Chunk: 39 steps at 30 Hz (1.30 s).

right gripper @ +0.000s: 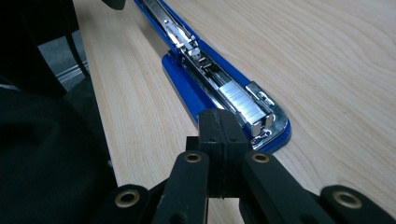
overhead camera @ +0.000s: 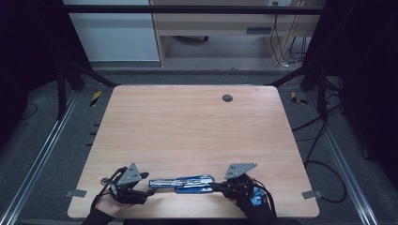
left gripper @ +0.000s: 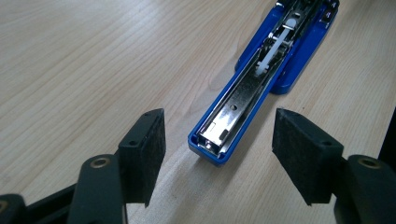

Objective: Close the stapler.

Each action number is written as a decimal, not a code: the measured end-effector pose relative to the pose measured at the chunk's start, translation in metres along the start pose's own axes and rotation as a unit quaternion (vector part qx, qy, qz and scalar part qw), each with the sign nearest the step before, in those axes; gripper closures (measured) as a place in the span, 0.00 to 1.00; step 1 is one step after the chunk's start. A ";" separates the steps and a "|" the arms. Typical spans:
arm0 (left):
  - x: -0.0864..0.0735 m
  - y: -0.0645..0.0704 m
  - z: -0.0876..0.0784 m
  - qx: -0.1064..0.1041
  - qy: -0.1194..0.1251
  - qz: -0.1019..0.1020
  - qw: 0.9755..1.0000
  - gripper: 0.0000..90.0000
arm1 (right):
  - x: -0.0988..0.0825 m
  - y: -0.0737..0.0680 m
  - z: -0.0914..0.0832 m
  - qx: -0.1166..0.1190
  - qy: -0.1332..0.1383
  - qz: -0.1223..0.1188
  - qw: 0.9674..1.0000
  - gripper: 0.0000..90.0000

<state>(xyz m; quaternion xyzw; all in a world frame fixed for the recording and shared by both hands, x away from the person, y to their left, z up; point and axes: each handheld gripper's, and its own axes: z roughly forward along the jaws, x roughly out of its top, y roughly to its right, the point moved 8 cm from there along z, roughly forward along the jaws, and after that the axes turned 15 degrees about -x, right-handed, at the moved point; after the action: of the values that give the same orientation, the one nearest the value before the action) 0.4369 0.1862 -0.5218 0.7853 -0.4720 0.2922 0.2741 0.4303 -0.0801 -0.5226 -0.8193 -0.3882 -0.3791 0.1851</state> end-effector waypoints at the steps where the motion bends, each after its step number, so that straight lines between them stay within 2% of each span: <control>1: 0.000 -0.001 0.001 -0.002 -0.001 -0.001 1.000 0.39 | -0.001 0.000 0.002 -0.001 -0.003 -0.001 1.000 1.00; 12: -0.003 -0.009 0.011 -0.016 -0.027 0.004 0.999 0.42 | -0.004 0.000 0.011 -0.007 -0.020 -0.005 1.000 1.00; 14: -0.003 -0.010 0.013 -0.025 -0.029 0.003 0.999 0.44 | -0.004 0.001 0.012 -0.008 -0.018 -0.006 1.000 1.00; 19: -0.004 -0.010 0.016 -0.030 -0.040 0.010 0.999 0.45 | -0.005 0.001 0.014 -0.010 -0.023 -0.012 1.000 1.00; 33: -0.002 -0.008 0.024 -0.053 -0.053 0.020 0.997 0.54 | -0.005 0.003 0.018 -0.016 -0.031 -0.016 0.999 1.00; 39: -0.001 -0.008 0.025 -0.060 -0.055 0.016 0.997 0.55 | -0.005 0.003 0.019 -0.018 -0.032 -0.015 0.999 1.00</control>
<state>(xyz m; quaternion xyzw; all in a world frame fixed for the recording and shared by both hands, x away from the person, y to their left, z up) 0.4483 0.1729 -0.5407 0.7745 -0.5157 0.2246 0.2895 0.4398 -0.0734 -0.5386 -0.8282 -0.3996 -0.3623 0.1522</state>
